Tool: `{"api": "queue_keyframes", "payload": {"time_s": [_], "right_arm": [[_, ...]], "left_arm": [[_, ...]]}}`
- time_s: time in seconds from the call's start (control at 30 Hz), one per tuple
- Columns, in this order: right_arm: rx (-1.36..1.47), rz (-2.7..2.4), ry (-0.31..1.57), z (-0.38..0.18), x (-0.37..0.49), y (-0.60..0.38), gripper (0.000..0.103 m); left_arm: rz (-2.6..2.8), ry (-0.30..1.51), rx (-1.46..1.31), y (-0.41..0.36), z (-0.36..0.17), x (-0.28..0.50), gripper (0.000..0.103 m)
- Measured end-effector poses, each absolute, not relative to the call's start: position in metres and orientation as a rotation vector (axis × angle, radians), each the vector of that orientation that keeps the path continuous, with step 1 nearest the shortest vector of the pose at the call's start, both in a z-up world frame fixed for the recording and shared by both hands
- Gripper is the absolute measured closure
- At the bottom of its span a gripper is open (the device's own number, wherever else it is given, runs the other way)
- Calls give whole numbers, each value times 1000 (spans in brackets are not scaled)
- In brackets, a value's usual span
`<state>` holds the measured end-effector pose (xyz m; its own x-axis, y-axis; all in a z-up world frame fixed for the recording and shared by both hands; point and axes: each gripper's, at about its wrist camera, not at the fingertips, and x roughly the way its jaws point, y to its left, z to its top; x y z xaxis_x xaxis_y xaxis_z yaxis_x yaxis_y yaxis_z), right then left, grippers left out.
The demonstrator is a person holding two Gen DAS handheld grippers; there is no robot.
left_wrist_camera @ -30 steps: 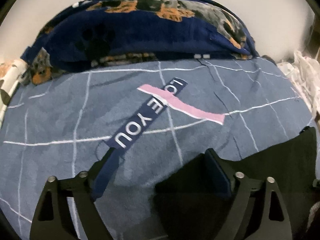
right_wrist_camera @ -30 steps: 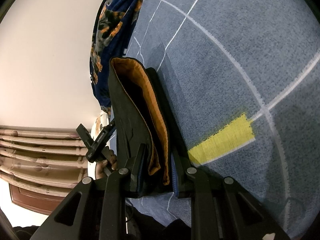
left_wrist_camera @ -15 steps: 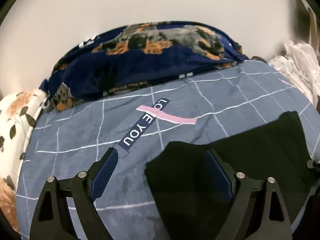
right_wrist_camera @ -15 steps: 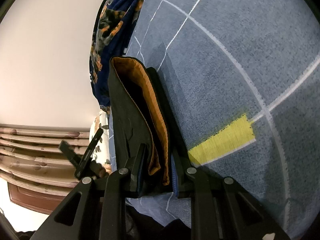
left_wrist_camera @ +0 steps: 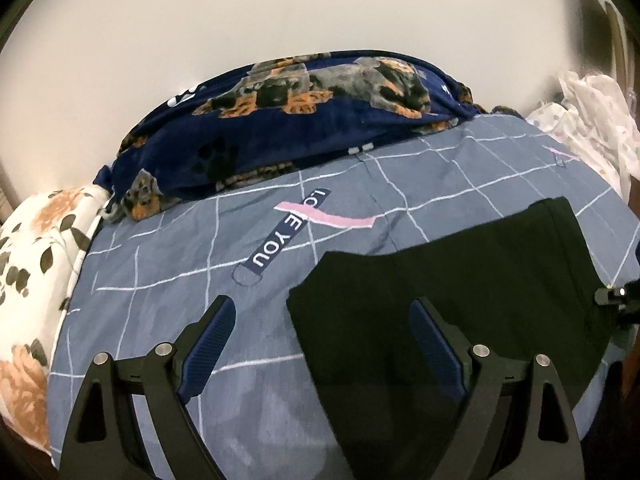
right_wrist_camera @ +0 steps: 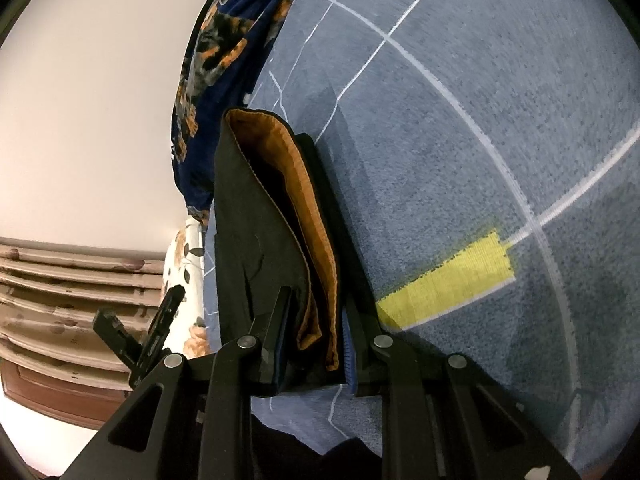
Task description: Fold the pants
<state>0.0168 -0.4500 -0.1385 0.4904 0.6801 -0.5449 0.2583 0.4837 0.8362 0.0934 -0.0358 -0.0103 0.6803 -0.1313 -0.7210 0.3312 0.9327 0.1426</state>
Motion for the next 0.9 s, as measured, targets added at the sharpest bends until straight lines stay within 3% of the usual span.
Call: {"api": "queue_keyframes", "payload": {"time_s": [0.17, 0.27, 0.37, 0.4, 0.43, 0.57, 0.67, 0.87, 0.9], "right_arm": [[1004, 303, 1100, -129, 19, -445, 83], [899, 282, 1138, -115, 25, -437, 75], [753, 272, 1144, -97, 32, -428, 40], [691, 227, 1147, -91, 33, -428, 11], [607, 173, 1135, -84, 36, -431, 2], [628, 241, 1123, -87, 50, -449, 3], [652, 310, 1152, -98, 64, -453, 9], [486, 388, 1202, -97, 86, -423, 12], [473, 407, 1208, -98, 87, -418, 15]], "left_arm": [[-272, 834, 253, -30, -17, 86, 14], [-340, 946, 107, -9, -28, 87, 14], [-393, 1051, -16, 12, -45, 91, 14], [-419, 1081, -49, 14, -50, 91, 16], [-453, 1109, -87, 16, -54, 92, 16], [-553, 1176, -135, 10, -68, 95, 16], [-654, 1236, -199, 1, -82, 100, 16], [-769, 1229, -316, -6, -86, 117, 16], [-789, 1222, -337, -7, -87, 118, 23]]}}
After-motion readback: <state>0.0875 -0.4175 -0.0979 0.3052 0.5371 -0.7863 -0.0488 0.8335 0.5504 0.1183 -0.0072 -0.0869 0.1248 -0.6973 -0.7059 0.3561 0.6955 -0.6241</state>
